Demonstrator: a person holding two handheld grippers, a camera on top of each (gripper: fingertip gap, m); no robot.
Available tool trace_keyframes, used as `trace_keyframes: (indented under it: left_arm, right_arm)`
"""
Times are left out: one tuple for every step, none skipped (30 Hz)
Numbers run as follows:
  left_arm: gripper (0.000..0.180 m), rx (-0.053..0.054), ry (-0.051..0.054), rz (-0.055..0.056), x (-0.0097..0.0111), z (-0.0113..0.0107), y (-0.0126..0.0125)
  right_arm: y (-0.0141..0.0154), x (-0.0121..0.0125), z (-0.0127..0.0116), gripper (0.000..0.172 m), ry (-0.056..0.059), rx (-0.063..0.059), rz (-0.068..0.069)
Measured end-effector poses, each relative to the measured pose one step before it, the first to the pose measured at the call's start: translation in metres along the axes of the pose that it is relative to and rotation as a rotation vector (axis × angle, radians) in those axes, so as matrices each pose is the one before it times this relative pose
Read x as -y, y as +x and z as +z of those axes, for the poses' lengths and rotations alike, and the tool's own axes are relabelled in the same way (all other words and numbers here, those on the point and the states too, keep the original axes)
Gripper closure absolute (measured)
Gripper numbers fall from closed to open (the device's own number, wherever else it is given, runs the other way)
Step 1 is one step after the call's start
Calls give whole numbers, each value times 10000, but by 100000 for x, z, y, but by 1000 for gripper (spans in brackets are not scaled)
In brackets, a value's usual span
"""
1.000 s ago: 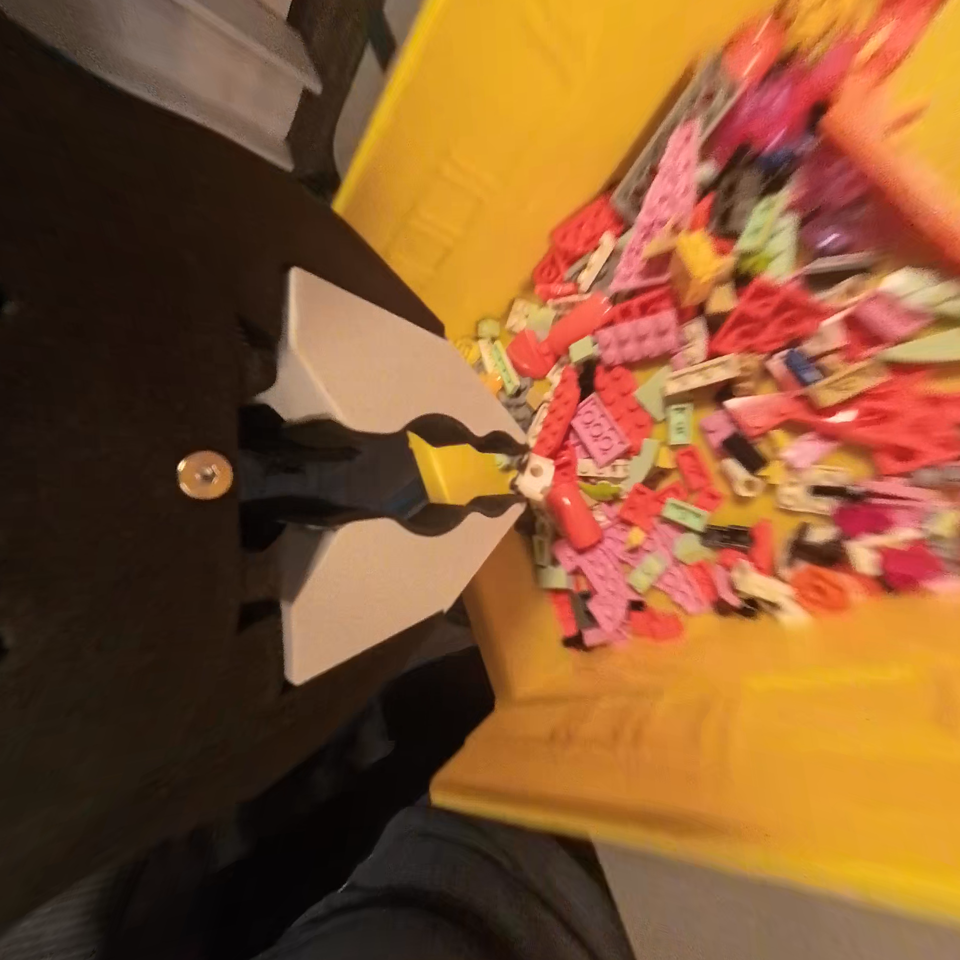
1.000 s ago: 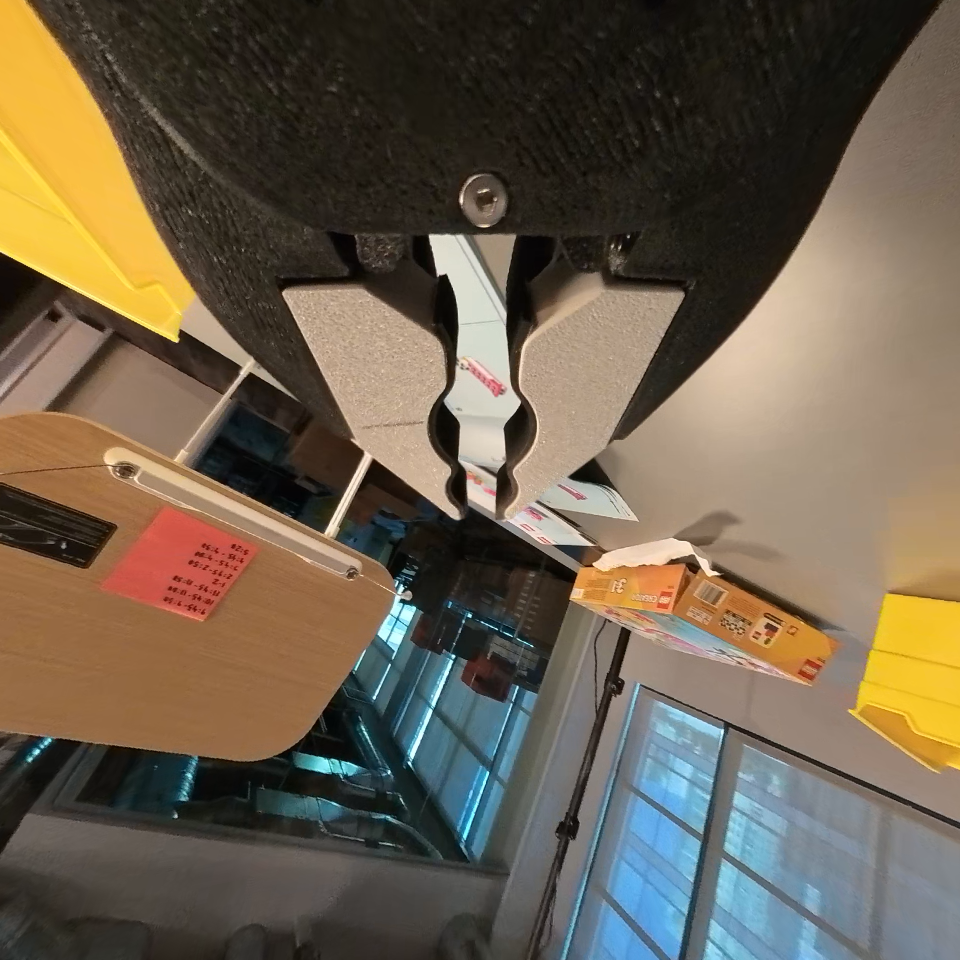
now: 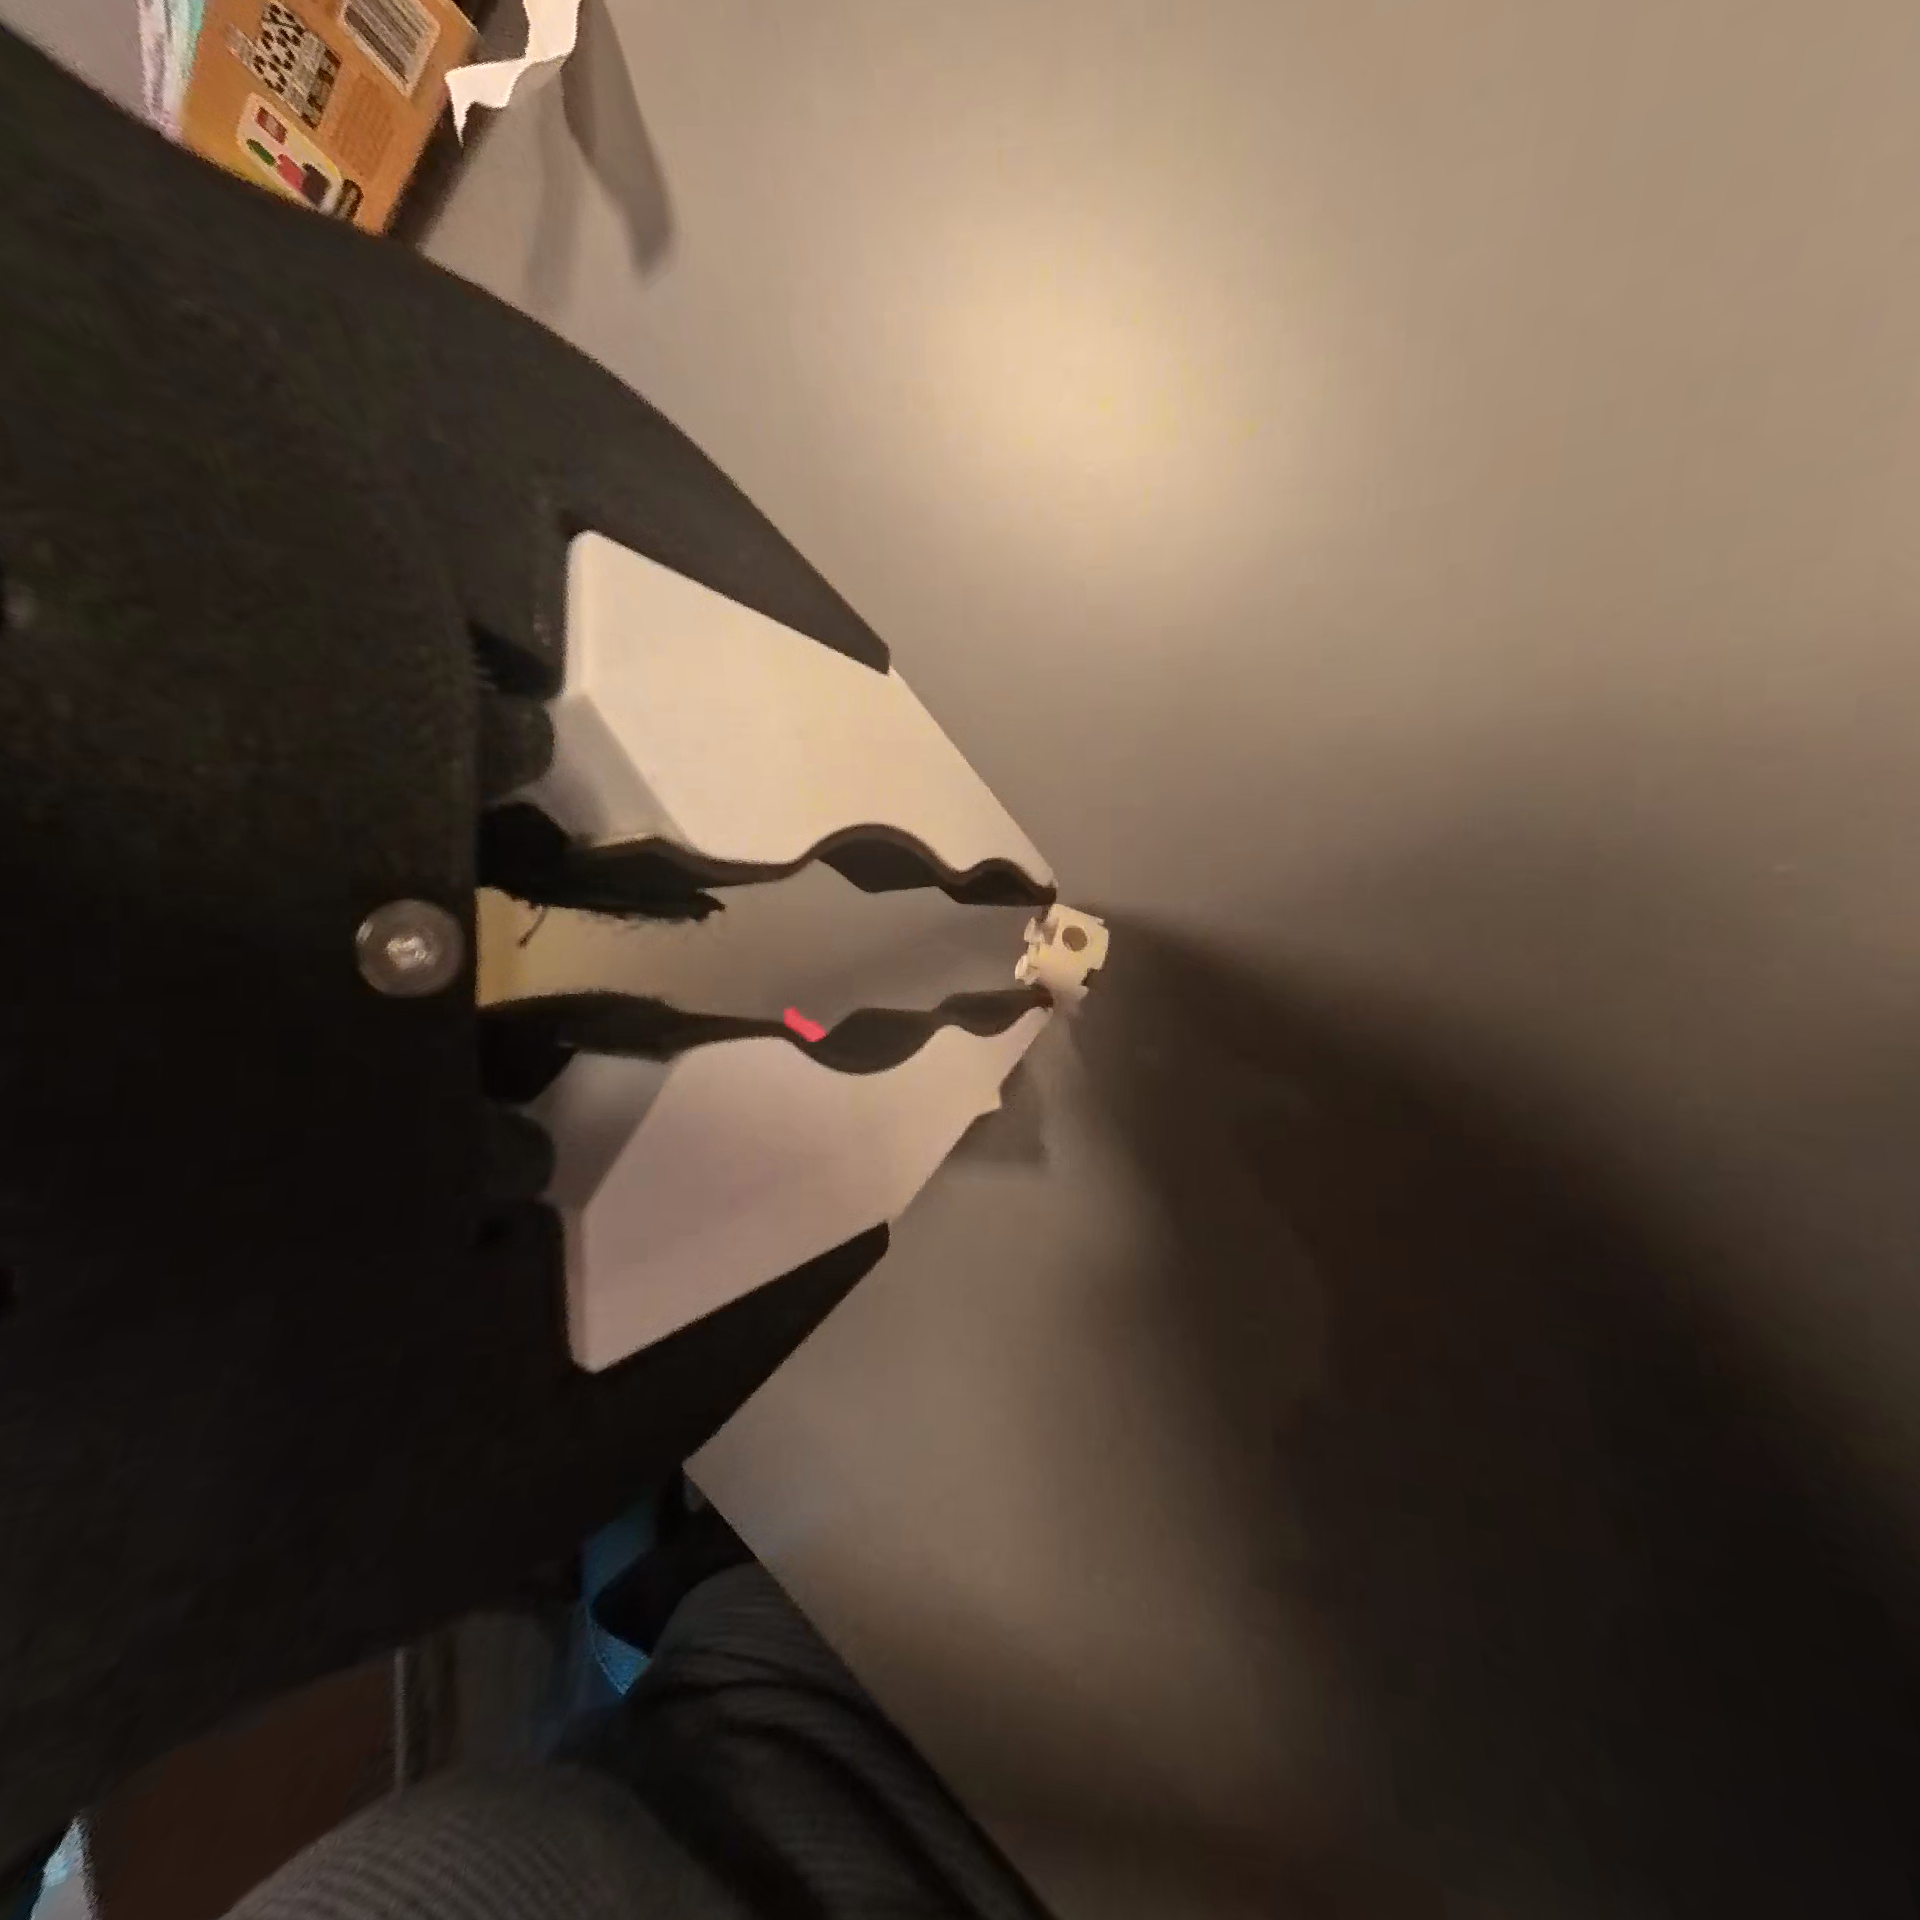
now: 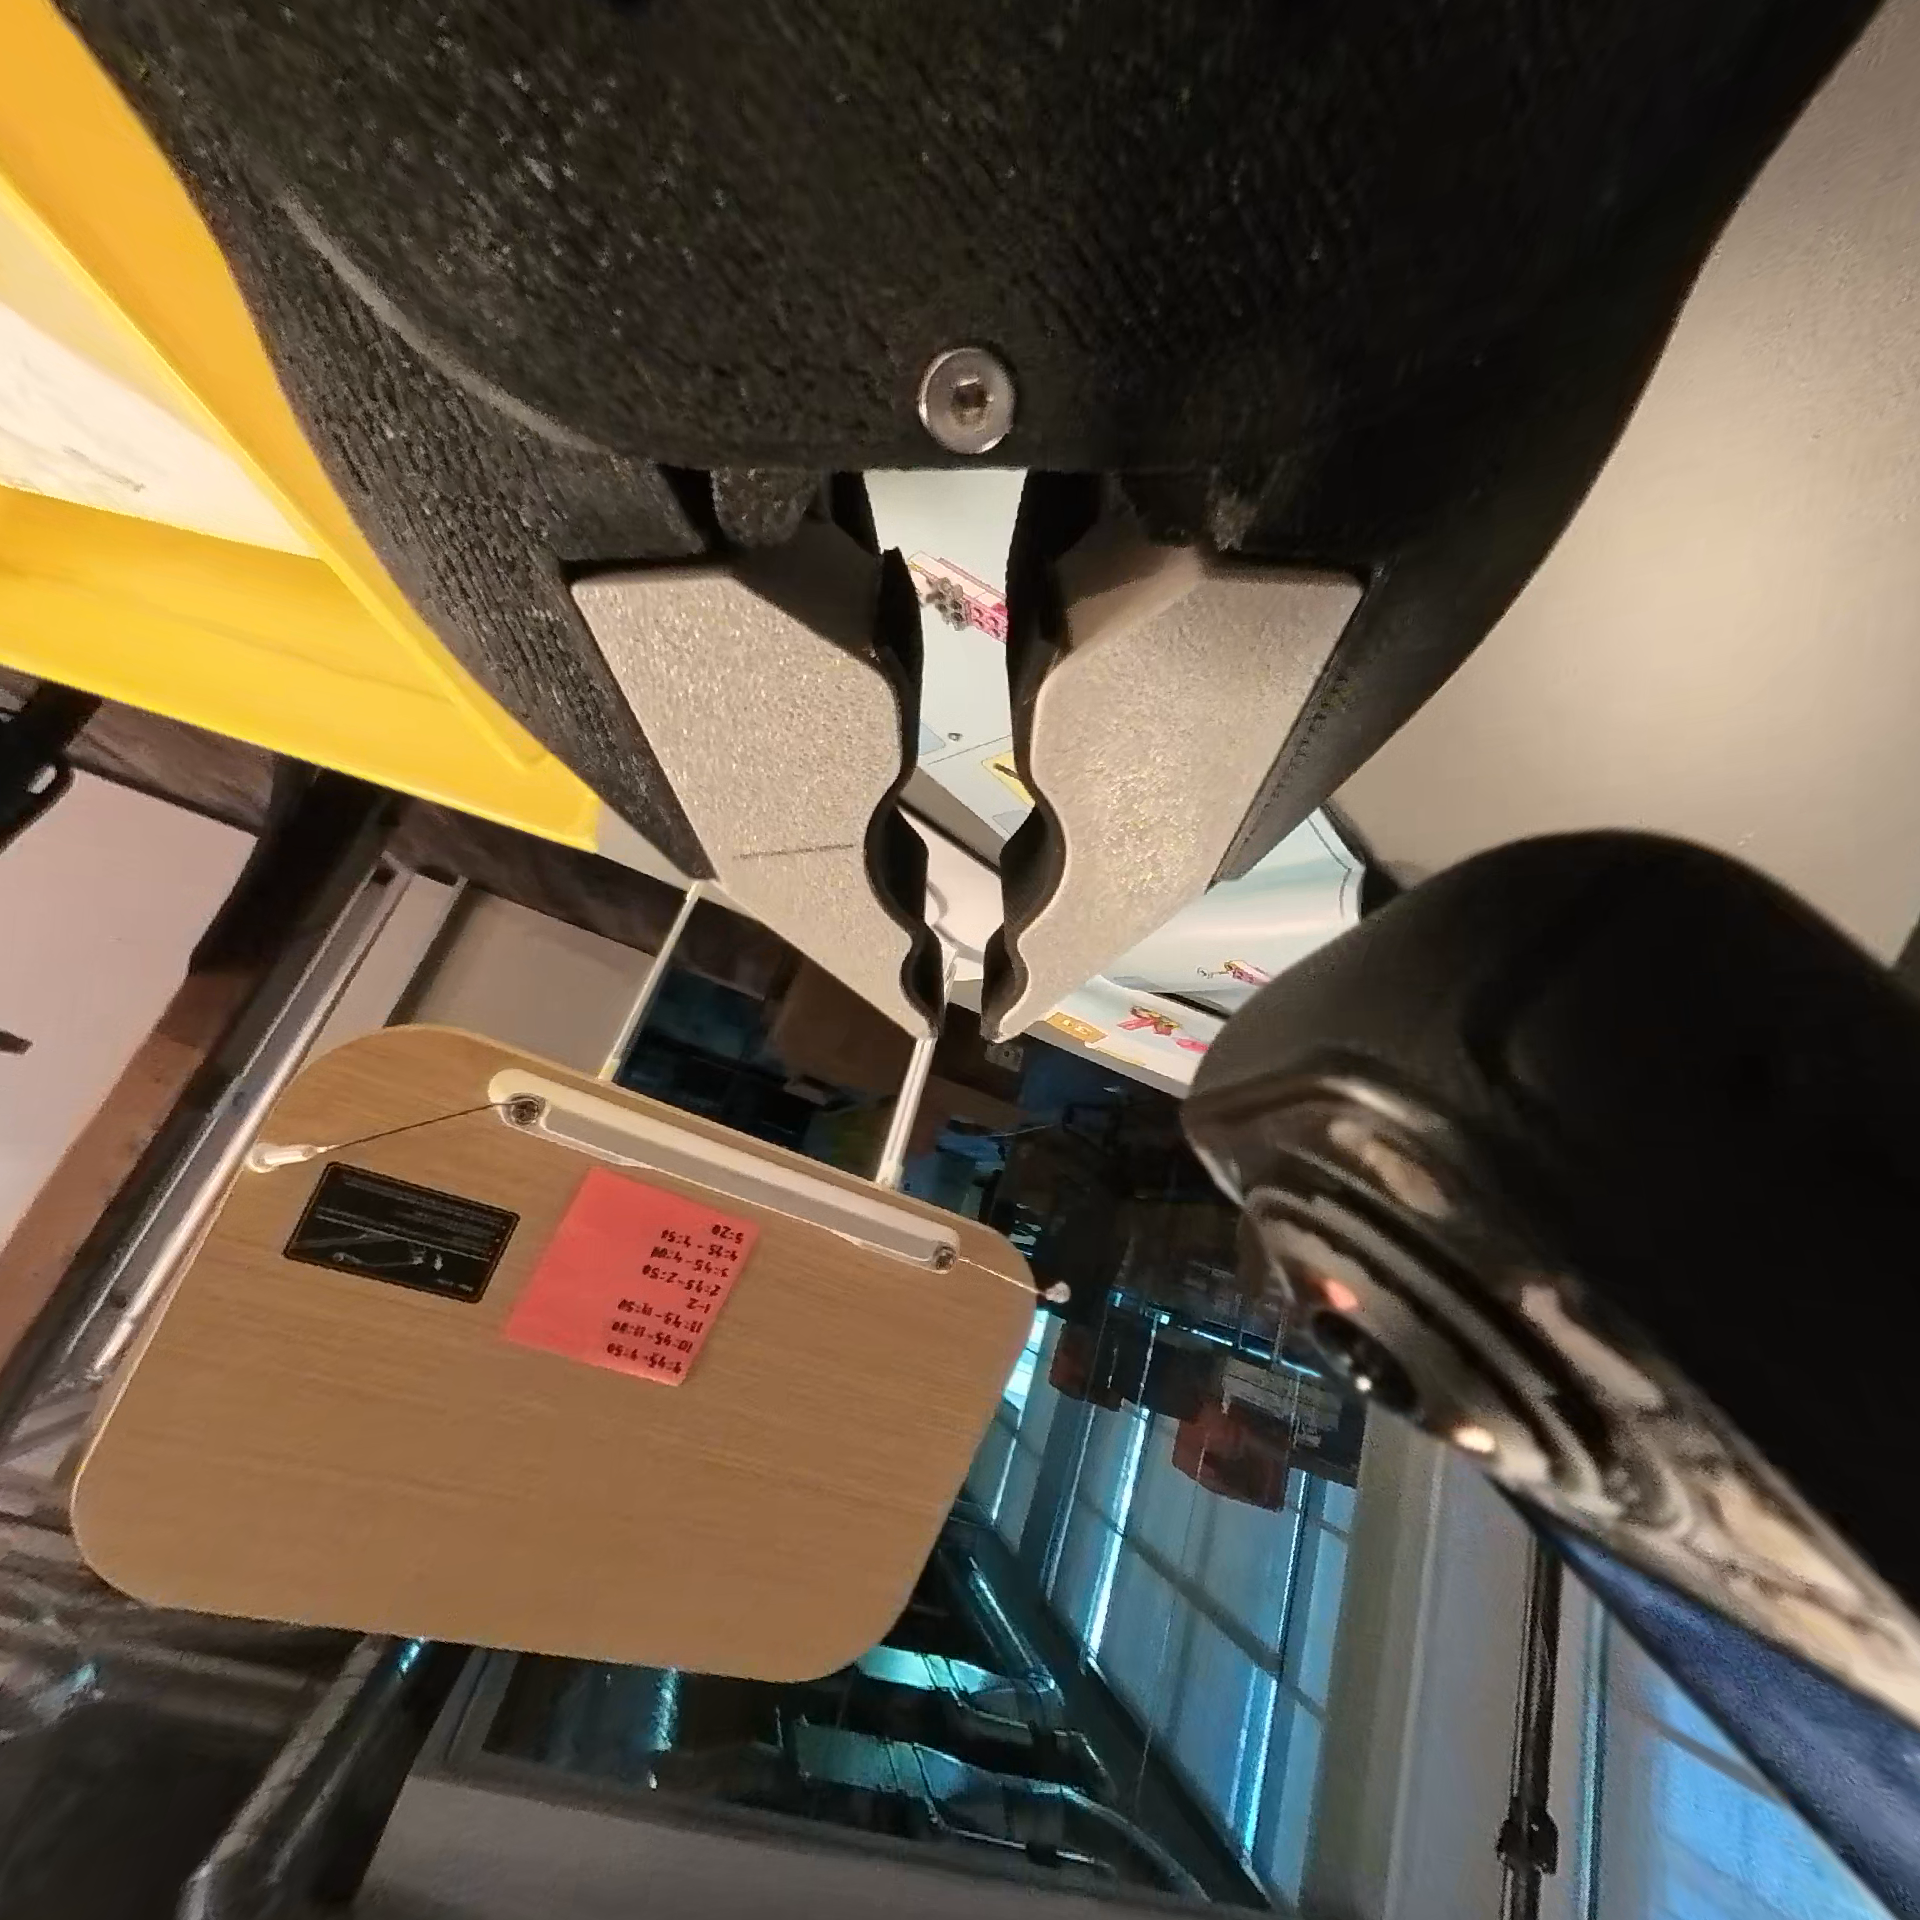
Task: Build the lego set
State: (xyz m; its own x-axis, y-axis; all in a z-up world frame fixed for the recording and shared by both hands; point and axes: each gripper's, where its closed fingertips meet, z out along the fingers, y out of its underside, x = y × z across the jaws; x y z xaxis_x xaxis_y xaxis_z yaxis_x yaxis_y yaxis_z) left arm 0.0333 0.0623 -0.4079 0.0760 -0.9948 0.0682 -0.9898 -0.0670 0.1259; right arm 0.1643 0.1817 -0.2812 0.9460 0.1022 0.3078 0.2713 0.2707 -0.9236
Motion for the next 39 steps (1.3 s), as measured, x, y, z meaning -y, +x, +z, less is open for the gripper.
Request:
trace_keyframes:
  left_arm:
    - [165,-9,-25,-36,77,-13,25]
    - [165,-41,50,-41,179,-12,47]
    - [164,-39,108,-57,238,-13,18]
    - [161,-104,82,-50,185,51,76]
    - [153,-71,66,-58,109,83,7]
    - [146,19,98,-101,35,28,-174]
    - [134,85,184,-140,3,-67,-313]
    - [125,58,342,-152,27,-252,-295]
    - [121,-70,475,-117,-36,-418,-117]
    - [115,-113,608,-139,-76,-567,-102]
    - [110,-101,738,-226,-109,-657,-178]
    - [105,-118,863,-278,-72,-714,-223]
    - [102,-225,942,-224,-70,-709,-64]
    - [103,-418,906,-194,-203,-652,272]
    - [104,-469,855,-177,-239,-553,446]
    - [106,-445,800,-151,-269,-424,534]
    - [107,-452,669,-88,-397,-278,648]
    - [107,-406,508,54,-545,-132,722]
    - [107,-234,322,119,-746,-33,591]
    - [107,-47,213,105,-771,32,381]
    - [108,8,235,109,-582,72,349]
    - [109,27,250,100,-450,76,341]
    - [111,144,215,85,-382,34,158]
    - [112,211,191,96,-350,-62,35]
    - [113,245,185,33,-285,-138,-68]
    - [114,273,266,-45,-71,-203,-168]
    - [114,110,289,-54,39,-186,46]
    - [114,33,228,-66,26,-141,81]
    - [114,59,115,-56,-87,-50,-46]
    - [115,82,22,-12,-180,38,-151]
    - [114,38,-39,15,-237,101,-118]
    - [114,19,-41,38,-211,128,-96]
    - [114,4,-60,11,-201,135,-83]
    - [114,-15,-36,17,-137,144,-51]
    - [114,5,-4,32,-71,141,-93]
    - [115,27,-7,36,-48,136,-138]
    - [116,18,-5,47,-22,142,-114]
    - [116,25,6,48,1,144,-122]
    - [117,19,-6,41,-5,152,-104]
  right_arm:
    - [107,-23,0,167,1,-23,94]
    - [93,-7,-14,167,4,-16,71]
    - [74,-10,-11,167,1,-19,44]
    - [59,2,-15,167,3,-15,29]
    - [30,15,-18,167,7,-3,19]
    - [2,10,-18,167,9,16,4]
    - [-133,24,-8,167,18,91,-13]
    - [-283,55,1,166,37,177,-44]
    - [-443,120,-11,166,94,266,-62]
    - [-682,184,-15,164,139,404,-10]
    - [-886,192,5,162,132,534,64]
    - [-900,260,-20,159,150,529,100]
    - [-894,325,-32,158,183,517,73]
    - [-977,268,-4,157,161,561,76]
    - [-1051,82,57,155,44,611,130]
    - [-1164,-116,87,154,-96,690,170]
    - [-1088,-124,86,150,-131,635,147]
    - [-1038,4,3,150,-62,596,71]
    - [-1113,107,-95,150,-29,631,23]
    - [-1246,24,-149,150,-104,721,32]
    - [-1371,-177,-178,150,-268,833,86]
    - [-1487,-479,-137,151,-489,967,215]
    - [-1460,-846,-42,149,-717,1016,377]
    - [-1308,-1192,23,148,-912,948,567]
    - [-949,-1408,123,146,-1009,713,694]
    - [-683,-1411,252,140,-942,497,544]
    - [-354,-1004,306,137,-644,165,167]
    - [-193,-470,243,136,-353,-74,-153]
    - [-203,-41,171,136,-100,-145,-268]
    - [-227,84,158,136,-26,-115,-202]
    - [-135,10,166,136,-72,-116,-93]
    - [-17,-126,146,136,-141,-153,-80]
    - [35,-195,141,136,-169,-148,-141]
    - [-15,-150,97,136,-126,-81,-143]
    - [56,-105,47,136,-71,-76,-92]
    - [244,-79,-48,137,-26,-144,2]
    - [490,-134,-119,139,-19,-245,77]
    - [675,-250,-173,141,-49,-323,105]
    - [742,-246,-185,144,-21,-336,154]
